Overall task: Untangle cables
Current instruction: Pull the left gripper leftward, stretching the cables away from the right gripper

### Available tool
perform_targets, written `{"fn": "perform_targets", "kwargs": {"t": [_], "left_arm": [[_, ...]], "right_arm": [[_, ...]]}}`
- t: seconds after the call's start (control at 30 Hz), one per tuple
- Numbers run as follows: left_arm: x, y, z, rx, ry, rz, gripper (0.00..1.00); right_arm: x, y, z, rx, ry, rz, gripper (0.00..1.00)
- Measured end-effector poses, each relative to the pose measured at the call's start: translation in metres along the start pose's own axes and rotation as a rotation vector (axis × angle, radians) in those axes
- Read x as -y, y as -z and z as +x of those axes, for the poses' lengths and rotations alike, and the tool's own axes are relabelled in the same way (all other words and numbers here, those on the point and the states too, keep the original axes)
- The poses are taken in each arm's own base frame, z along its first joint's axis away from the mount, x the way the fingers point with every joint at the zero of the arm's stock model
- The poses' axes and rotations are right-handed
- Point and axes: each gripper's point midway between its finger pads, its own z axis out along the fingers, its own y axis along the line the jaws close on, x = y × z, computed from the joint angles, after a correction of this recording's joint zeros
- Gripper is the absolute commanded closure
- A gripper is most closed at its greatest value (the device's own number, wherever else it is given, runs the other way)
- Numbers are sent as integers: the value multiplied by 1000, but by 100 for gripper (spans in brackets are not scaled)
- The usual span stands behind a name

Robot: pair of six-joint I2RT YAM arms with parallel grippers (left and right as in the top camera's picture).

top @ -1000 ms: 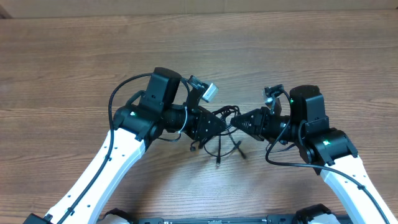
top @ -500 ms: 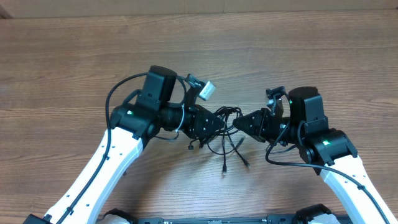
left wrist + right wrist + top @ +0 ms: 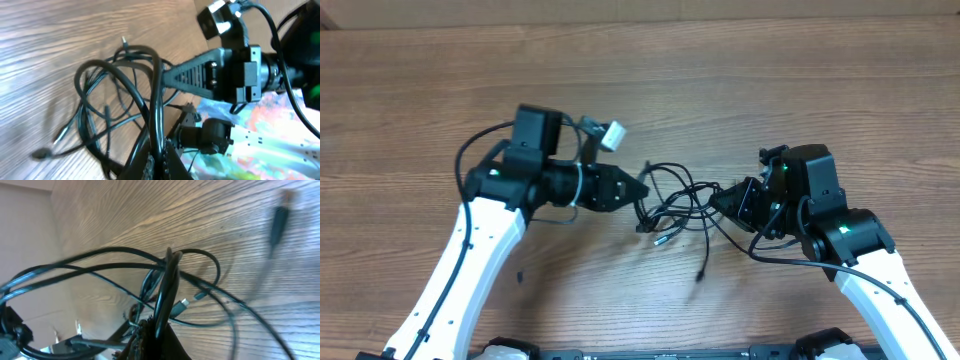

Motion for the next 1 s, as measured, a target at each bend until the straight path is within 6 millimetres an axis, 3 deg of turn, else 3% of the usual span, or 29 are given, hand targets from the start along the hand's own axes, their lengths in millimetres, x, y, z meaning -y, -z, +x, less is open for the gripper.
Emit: {"fn": "perform_targets", "kwargs": {"t": [0.53,0.83,1.0], "left_arm": [[-66,82,8,140,290,-106,96],[-78,101,11,181,286,-130,96],[-97,106,18,165,290,-238,96]], "right_arm": [[12,0,-6,40,-5,63,95],[12,0,-6,40,-5,64,95],[12,0,-6,39,-5,64,95]]}}
